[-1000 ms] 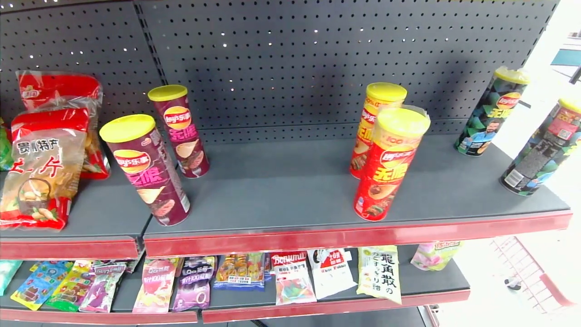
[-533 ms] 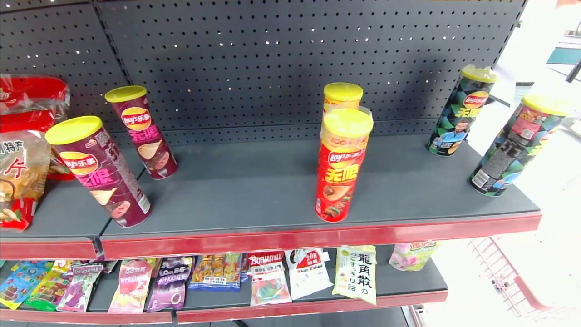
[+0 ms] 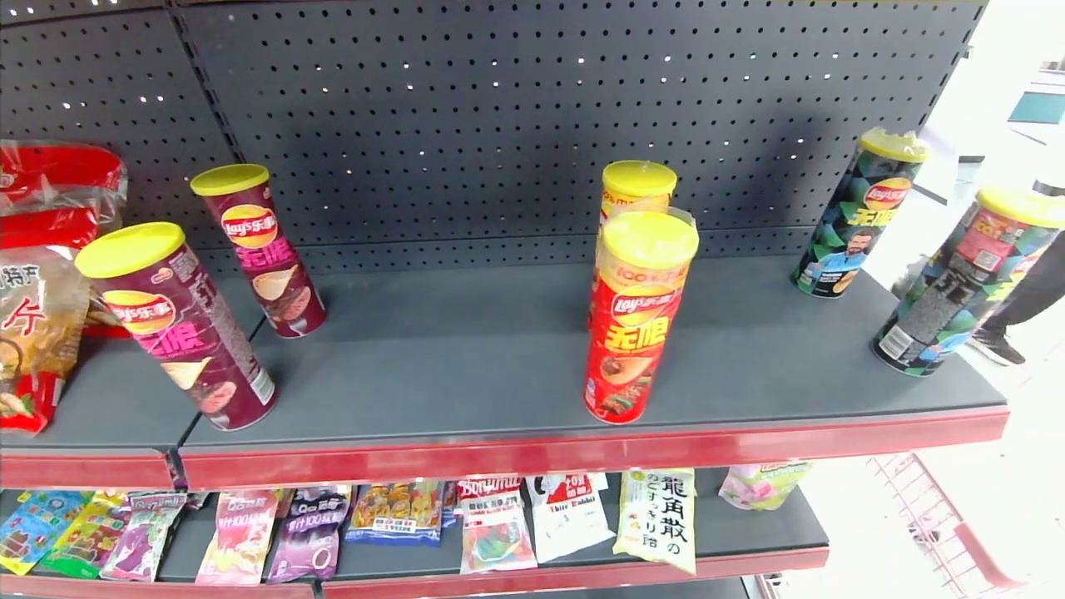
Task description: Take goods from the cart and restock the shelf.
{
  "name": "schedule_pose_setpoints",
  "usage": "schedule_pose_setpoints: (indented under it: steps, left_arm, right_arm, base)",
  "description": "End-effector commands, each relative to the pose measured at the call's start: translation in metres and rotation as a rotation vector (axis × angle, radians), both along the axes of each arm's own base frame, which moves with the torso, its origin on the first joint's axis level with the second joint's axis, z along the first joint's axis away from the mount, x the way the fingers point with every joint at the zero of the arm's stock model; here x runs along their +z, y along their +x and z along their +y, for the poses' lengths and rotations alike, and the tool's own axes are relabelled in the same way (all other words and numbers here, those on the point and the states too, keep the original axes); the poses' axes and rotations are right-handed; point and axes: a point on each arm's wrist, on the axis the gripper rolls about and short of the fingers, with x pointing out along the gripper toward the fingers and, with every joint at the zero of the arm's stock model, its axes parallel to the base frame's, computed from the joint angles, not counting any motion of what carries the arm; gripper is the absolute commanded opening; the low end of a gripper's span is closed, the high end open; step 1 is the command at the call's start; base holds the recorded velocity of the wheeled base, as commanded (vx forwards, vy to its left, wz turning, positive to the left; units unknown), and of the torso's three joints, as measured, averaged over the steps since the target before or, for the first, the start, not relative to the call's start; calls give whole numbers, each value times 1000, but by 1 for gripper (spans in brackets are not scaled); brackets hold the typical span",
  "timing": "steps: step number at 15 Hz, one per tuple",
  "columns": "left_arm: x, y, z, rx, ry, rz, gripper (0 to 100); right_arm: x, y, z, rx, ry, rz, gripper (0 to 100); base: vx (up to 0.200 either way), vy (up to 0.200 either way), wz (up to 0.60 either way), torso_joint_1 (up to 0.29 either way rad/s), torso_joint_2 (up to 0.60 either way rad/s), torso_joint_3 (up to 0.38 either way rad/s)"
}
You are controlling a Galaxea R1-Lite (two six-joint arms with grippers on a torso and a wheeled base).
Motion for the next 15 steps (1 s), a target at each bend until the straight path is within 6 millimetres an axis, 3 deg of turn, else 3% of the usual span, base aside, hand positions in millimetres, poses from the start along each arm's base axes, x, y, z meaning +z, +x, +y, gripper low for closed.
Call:
schedule_pose_setpoints:
  steps: [1, 15]
  left_arm:
    - [0, 0, 0, 0, 0, 2, 100]
    - [0, 0, 0, 0, 0, 2, 100]
  right_arm:
    - [0, 0, 0, 1, 0, 0, 100]
    - [0, 0, 0, -4, 8, -1, 100]
  base:
    - [200, 0, 0, 22, 2, -2]
    - [0, 0, 0, 0, 0, 0]
